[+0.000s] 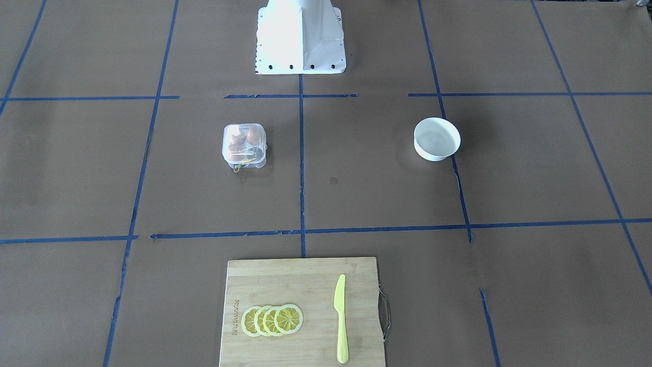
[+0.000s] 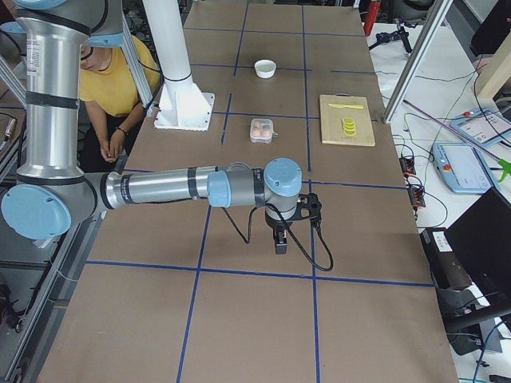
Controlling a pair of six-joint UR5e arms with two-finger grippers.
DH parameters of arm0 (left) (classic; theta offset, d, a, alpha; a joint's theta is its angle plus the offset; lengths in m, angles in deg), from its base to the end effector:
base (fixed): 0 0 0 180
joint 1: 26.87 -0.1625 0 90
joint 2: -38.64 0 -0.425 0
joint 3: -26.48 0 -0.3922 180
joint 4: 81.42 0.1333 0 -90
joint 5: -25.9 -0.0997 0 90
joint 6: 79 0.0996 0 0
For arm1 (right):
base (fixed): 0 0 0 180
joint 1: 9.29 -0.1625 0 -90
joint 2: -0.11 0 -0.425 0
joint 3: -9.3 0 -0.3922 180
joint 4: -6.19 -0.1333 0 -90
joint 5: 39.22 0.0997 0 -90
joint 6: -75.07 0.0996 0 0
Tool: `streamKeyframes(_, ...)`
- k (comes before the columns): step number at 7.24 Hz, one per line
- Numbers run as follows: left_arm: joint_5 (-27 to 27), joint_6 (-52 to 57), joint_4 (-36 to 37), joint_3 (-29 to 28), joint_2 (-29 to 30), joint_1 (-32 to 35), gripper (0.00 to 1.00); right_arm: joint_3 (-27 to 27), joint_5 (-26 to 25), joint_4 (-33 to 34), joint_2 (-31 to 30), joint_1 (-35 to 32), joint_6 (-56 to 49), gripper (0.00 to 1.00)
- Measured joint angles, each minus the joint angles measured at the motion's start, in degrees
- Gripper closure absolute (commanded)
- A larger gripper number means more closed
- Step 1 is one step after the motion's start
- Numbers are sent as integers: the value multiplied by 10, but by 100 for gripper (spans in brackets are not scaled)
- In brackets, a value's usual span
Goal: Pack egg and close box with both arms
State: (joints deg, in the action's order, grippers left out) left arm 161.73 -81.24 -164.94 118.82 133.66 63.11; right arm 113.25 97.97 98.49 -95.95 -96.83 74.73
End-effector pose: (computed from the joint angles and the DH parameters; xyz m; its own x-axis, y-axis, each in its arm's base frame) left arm -0.0617 -0.5269 0.6035 0.6963 -0.0278 -0.7172 0.0269 0.9996 -0.0127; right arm 0.0409 -0.4516 0.5889 0.6756 -0.1065 0.7295 0.0467 0.9937 0.1017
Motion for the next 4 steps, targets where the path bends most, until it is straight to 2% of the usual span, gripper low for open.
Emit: streamKeyframes(4,-54,-30,-1,18,5,0,0,-1,-1,0,0,1,0,0)
